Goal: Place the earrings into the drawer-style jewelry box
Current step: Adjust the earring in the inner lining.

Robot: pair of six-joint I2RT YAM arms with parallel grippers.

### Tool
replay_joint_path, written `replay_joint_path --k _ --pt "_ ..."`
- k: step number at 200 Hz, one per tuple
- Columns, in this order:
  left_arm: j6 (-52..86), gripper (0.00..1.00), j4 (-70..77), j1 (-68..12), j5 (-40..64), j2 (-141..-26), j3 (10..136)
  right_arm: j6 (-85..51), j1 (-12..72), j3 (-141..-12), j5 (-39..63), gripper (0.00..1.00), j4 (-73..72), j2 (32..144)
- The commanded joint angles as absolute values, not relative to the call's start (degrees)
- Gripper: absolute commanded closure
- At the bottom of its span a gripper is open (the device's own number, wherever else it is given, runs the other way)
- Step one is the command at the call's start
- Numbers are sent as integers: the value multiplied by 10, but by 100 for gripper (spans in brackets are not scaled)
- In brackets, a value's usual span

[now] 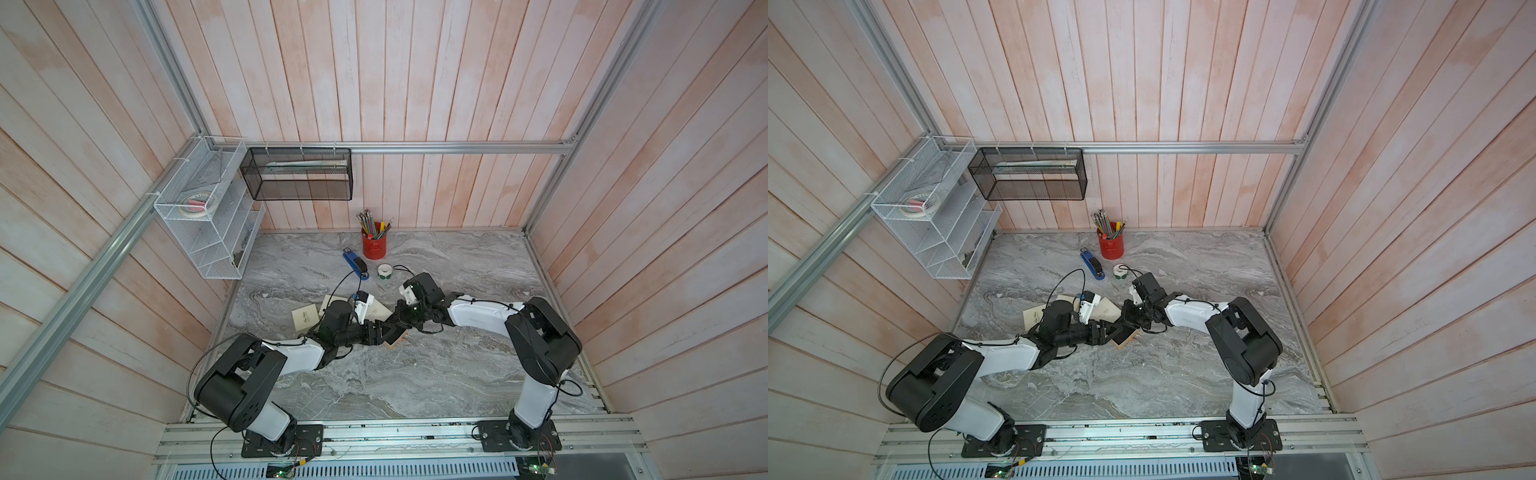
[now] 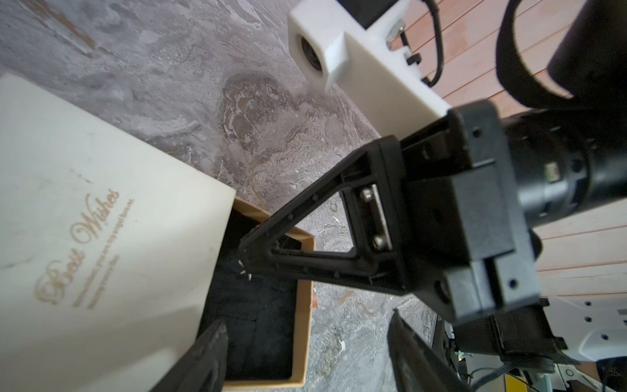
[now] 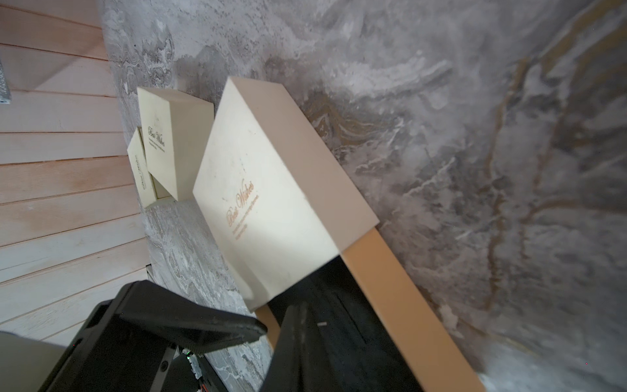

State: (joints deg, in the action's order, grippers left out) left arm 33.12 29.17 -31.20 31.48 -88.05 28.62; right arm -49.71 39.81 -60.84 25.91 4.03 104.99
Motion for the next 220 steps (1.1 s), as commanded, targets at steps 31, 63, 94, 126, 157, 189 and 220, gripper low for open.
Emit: replay_joint_path --k 31,63,94,126,157,189,220 --pt "318 25 296 -316 319 -897 302 -501 396 -603 270 100 29 1070" --pt "316 25 294 -316 316 -900 300 -501 396 -607 271 100 27 1077" --pt "316 25 292 -316 312 -900 299 -501 396 -607 266 100 27 1082" --pt "313 25 285 -316 308 -903 301 -492 396 -611 245 100 43 1082" --pt "309 25 278 -316 304 -910 302 -486 396 -613 230 100 54 1082" --pt "308 25 274 -316 302 -916 301 -481 396 -613 216 100 62 1079" --pt "308 25 275 -316 301 -917 300 -480 396 -612 211 100 64 1077"
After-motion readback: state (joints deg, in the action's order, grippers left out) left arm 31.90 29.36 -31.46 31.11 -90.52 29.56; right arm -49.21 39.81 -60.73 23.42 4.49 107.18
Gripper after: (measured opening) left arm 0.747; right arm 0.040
